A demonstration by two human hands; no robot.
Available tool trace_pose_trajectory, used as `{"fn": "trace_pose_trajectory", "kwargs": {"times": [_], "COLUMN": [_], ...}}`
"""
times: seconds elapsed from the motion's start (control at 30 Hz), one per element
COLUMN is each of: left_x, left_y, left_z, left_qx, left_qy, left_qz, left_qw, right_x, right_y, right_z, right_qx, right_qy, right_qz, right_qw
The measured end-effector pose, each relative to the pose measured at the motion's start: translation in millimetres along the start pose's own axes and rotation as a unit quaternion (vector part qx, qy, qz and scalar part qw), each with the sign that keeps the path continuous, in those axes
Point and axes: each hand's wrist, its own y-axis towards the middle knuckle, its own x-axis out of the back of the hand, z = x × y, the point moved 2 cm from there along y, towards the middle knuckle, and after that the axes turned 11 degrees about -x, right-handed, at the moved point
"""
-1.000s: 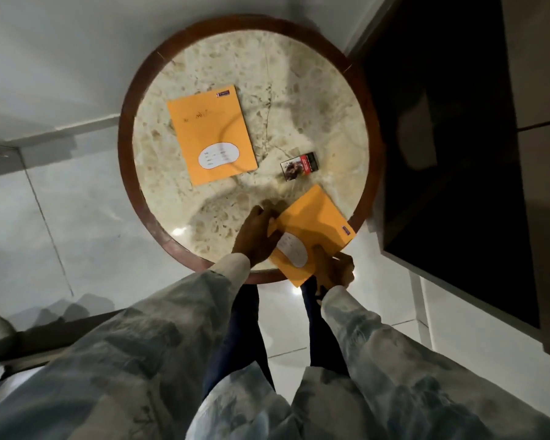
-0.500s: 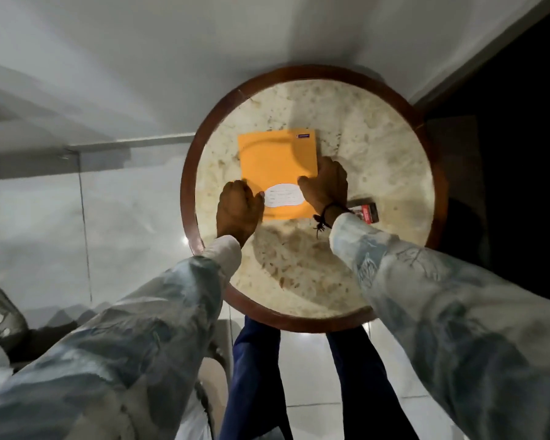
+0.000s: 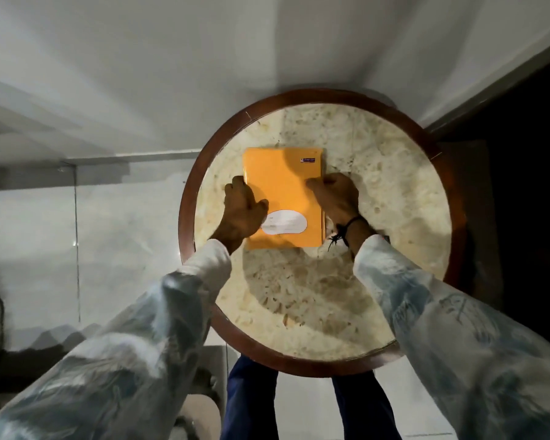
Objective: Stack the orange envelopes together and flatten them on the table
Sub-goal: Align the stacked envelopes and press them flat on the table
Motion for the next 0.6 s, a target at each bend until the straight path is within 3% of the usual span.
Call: {"fn": "trace_pose_trajectory", "kwargs": {"times": [0.07,0.17,0.33,0.4,0.6], "left_x": [0.0,-4.8,-8.8,-19.2,-34.4], "left_y": [-6.0,-18.5,-33.3,-44.0,-50.5], "left_z": [-4.5,-22.4,-37.5,-30.3,-13.0], "left_qx": [-0.092,-0.162,-0.279,-0.279,-0.256], "left_qy": [-0.006,-0.036,-0.047,-0.041,-0.002], "left_qz": [0.034,0.039,-0.117,-0.139,-0.112], "left_qw": [0.995,0.985,0.952,0.949,0.96], "right_x": [6.3,11.6,37.3,35.0,12.1], "right_y": [7.4,-3.3,-59.4,-72.5,-70.2], "right_z": [11.3,19.3,10.1,-6.7,-61.1], "right_qx": [-0.013,-0.003,0.247,0.295,0.204], "right_qy": [0.042,0.118,0.186,0.175,0.106], "right_qz": [0.046,0.094,-0.02,-0.054,-0.008], "right_qw": [0.998,0.989,0.951,0.938,0.973]}}
